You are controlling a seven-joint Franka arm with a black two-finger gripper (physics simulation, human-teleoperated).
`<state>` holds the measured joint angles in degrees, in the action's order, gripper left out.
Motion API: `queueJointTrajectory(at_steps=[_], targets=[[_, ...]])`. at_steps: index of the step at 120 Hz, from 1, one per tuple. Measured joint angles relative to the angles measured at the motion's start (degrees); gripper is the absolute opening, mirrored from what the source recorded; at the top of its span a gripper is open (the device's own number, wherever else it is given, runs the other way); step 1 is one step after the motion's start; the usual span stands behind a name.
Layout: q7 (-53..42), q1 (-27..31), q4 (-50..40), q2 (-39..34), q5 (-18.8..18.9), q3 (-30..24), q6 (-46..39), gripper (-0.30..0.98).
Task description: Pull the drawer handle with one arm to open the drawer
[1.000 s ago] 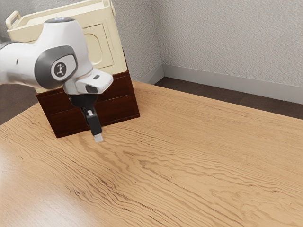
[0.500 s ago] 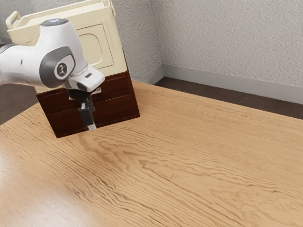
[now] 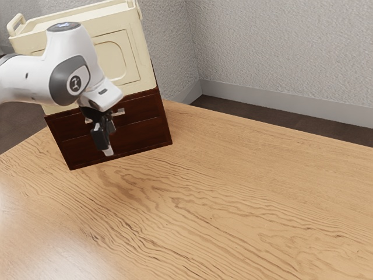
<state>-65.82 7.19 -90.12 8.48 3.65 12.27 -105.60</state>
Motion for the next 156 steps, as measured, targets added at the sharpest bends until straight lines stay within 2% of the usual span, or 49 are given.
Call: queueJointTrajectory(at_steps=[30,60,95,156], targets=[[-2.8,0.4,0.0,0.3,0.2,1.5,-1.0,0.69],[-4.3,2.4,0.0,0.4,0.4,1.4,-5.6,0.69],[-5.2,3.3,4.6,5.1,0.4,1.4,-9.6,0.69],[-4.9,4.3,7.2,8.7,0.6,1.5,-13.1,0.69]])
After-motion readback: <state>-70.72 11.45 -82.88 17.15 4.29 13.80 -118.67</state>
